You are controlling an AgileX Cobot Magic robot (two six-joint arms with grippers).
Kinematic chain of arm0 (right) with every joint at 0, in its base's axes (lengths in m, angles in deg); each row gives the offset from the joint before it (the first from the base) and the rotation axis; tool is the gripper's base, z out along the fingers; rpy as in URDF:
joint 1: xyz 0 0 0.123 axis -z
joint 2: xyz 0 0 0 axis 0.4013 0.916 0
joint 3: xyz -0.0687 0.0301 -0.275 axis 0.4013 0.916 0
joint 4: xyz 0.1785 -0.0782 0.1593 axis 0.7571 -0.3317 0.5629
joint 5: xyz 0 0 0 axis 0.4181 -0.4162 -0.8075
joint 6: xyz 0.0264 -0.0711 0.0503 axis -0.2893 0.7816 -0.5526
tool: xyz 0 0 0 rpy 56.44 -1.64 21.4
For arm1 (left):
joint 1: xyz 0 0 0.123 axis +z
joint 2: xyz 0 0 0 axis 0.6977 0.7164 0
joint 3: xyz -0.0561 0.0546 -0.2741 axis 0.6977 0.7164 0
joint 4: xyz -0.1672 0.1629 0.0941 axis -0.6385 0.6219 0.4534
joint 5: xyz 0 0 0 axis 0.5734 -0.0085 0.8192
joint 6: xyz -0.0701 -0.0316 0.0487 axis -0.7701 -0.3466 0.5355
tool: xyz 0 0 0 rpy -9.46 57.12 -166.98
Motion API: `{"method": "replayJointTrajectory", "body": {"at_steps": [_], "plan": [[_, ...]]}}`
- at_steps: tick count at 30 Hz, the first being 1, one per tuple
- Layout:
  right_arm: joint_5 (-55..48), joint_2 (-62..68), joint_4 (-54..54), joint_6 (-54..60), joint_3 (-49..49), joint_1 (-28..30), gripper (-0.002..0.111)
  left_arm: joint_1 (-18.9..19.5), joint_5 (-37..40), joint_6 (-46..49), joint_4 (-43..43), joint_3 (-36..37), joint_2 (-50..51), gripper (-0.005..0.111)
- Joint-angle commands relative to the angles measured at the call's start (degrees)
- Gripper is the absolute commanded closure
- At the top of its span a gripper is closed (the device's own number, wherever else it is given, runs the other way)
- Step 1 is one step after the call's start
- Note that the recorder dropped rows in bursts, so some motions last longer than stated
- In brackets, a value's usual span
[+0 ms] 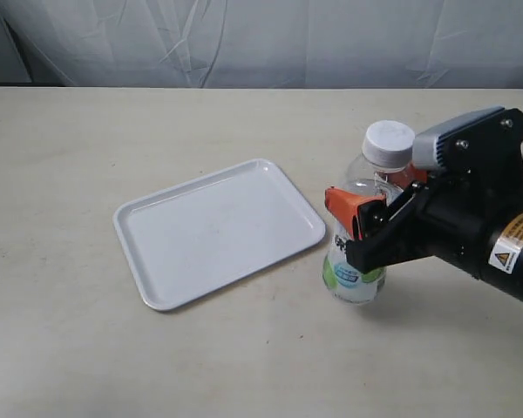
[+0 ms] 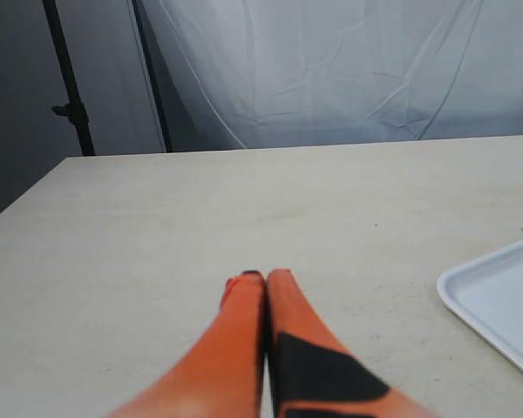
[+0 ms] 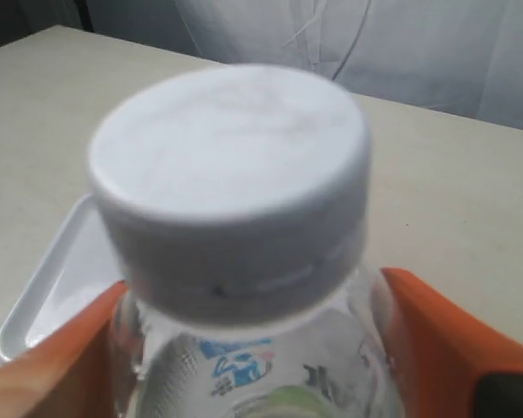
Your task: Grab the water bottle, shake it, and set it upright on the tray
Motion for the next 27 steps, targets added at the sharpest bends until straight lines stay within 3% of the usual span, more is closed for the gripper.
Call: {"method": "replayJointTrajectory", "body": {"at_steps": [1,11,21,27], "plan": [[4.6,-0.7,2.2,2.2,-0.3,0.3,0.109,0.1,-0.2,-0.4,0.1,0.1,-0.3,0.107],[4.0,1.1,6.0,2.5,-0.3,0.3,0.109,0.1,-0.2,-0.4,0.1,0.1,-0.3,0.107],[-3.1,1.1,5.2,-2.1,-0.3,0.2,0.109,0.1,-0.2,-0.4,0.1,0.1,-0.3,0.107],[-3.3,-0.6,5.2,-2.2,2.2,-3.9,0.109,0.1,-0.2,-0.4,0.1,0.1,-0.3,0.107]]}}
